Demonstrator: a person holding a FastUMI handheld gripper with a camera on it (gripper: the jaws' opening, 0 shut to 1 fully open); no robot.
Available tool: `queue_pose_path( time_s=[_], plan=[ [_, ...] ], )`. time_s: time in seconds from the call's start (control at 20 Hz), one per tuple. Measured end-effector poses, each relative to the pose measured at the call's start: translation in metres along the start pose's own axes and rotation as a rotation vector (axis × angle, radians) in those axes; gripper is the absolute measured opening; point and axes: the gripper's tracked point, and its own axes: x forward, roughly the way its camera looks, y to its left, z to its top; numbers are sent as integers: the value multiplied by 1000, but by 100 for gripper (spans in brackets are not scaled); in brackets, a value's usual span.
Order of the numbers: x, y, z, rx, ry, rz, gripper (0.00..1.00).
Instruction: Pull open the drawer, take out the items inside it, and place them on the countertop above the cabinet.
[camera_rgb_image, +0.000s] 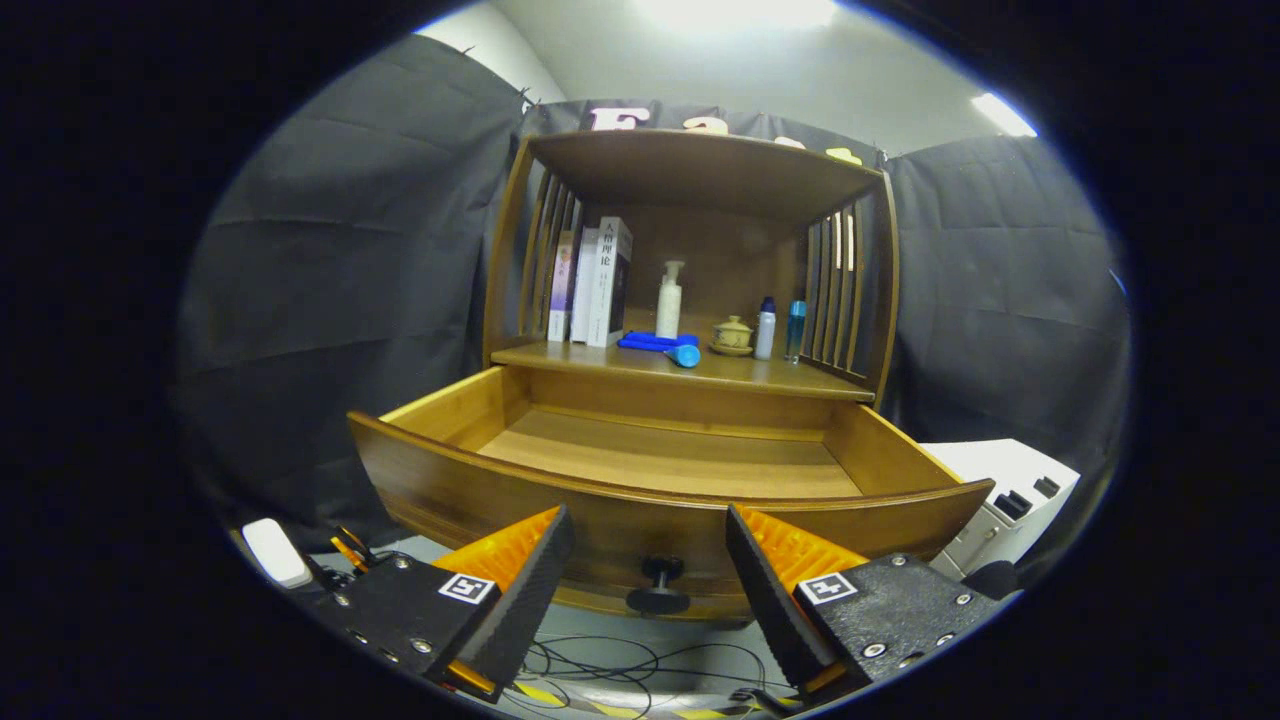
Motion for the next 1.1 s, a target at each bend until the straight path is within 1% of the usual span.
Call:
queue_pose_path(
  time_s=[0.05, 0.15, 0.25, 0.4, 0.7, 0.85, 1.1],
  plan=[
    [6, -1, -4, 14, 17, -14, 94],
    [13, -10, -15, 67, 65, -71, 94],
    [14, -5, -22, 110, 91, -66, 94],
    [13, -5, -22, 74, 73, -72, 94],
    [23, -10, -18, 80, 70, -58, 94],
    [29, -10, -16, 56, 62, -52, 93],
    [38, -10, -14, 100, 77, -40, 93]
  ],
)
